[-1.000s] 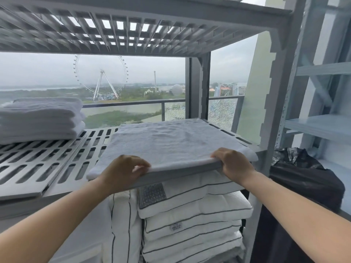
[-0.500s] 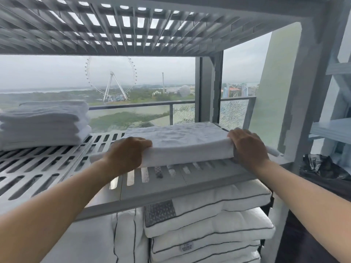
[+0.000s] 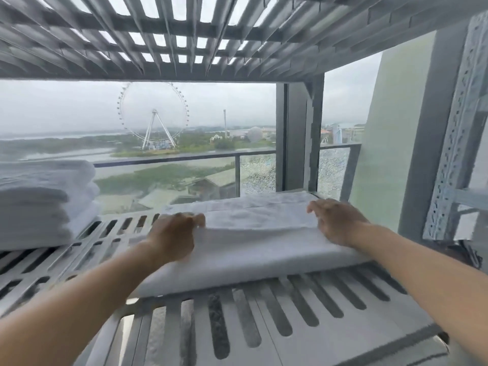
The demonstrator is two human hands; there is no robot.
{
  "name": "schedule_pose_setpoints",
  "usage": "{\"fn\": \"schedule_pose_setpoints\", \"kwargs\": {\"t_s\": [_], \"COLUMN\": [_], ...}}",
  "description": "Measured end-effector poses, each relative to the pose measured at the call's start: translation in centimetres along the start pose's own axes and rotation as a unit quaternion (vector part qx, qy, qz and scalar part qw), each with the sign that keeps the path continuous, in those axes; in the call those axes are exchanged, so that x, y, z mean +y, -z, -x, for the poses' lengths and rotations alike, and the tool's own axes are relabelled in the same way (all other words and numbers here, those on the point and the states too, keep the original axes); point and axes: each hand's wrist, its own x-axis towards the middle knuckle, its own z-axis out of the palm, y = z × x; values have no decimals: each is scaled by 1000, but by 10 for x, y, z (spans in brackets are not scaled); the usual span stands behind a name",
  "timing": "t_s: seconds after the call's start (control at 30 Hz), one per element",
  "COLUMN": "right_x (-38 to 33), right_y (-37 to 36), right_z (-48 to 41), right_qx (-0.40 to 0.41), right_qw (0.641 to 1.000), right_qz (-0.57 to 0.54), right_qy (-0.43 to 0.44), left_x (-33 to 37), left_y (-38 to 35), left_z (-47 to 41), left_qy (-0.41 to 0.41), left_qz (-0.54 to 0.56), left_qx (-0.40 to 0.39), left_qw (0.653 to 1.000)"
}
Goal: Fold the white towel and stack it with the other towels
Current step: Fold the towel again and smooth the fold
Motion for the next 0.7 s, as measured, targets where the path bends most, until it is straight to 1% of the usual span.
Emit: {"fn": "schedule_pose_setpoints", "kwargs": {"t_s": [0.03,0.1,0.13,0.17,0.23,0.3,0.47,0.6,0.7], "right_x": [2,3,2,0,-1,4,11,15,21], "right_y": [-6,-18,-24,-30,-40,-45,-48,-49,-48], "right_z": [-5,-12,-14,-15,-15,-17,-27,-30,-27], "right_qx": [-21,-36,-46,-67,-122,-146,-172,-183,-199], "right_qw": [1000,994,989,982,974,972,971,971,969], "right_qz": [-20,-96,-138,-170,-192,-185,-162,-147,-132], "right_qy": [-11,-32,-39,-39,-18,-1,20,46,66], "left_x": [1,5,7,9,12,13,12,13,15], "left_y": [-3,-7,-10,-13,-22,-29,-31,-28,-25], "left_z": [-3,-8,-10,-12,-13,-13,-10,4,18], "left_qy": [-5,-23,-38,-58,-92,-103,-84,-53,-26], "left_qz": [24,122,172,200,200,177,170,175,160], "left_qx": [3,-16,-49,-90,-166,-192,-188,-183,-194], "left_qw": [1000,992,983,974,961,960,964,966,968]}}
